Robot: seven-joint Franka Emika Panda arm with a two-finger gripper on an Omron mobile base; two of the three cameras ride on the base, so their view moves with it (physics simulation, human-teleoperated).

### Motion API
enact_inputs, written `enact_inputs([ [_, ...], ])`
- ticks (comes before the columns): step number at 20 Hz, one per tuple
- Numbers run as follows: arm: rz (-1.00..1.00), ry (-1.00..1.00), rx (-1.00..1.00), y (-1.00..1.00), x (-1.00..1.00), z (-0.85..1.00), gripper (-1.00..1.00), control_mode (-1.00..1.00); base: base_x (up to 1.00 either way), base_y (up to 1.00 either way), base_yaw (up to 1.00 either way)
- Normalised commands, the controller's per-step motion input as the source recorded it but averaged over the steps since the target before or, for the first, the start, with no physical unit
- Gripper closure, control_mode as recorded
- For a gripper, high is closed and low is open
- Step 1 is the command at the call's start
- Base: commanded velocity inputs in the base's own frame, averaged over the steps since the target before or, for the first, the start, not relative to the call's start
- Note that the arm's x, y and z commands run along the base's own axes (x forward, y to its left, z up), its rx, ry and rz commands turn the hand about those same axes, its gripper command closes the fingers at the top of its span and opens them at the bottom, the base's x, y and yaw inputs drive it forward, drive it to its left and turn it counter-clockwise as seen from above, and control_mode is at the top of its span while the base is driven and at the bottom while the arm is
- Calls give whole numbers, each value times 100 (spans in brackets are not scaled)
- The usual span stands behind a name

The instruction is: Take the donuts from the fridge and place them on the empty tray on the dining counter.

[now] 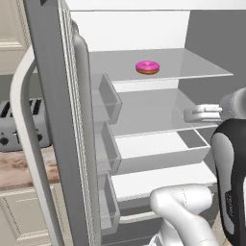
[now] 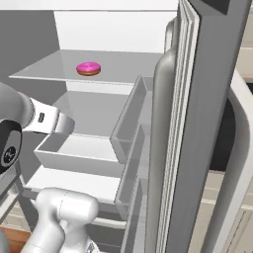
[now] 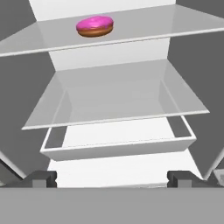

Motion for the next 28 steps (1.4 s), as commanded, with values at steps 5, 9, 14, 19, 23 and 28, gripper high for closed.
enact_inputs([
  [5,-8,4,1,-1,0,30,-100,-100,0,0,0],
  [9,0,2,3,-5,7,39,-100,-100,0,0,0],
  [14,0,-3,1,0,10,20,-100,-100,0,0,0],
  [19,0,-17,-1,0,43,9,-100,-100,0,0,0],
  [23,0,-5,0,-1,60,10,-100,-100,0,0,0],
  [28,0,0,0,-9,58,12,-100,-100,0,0,0],
])
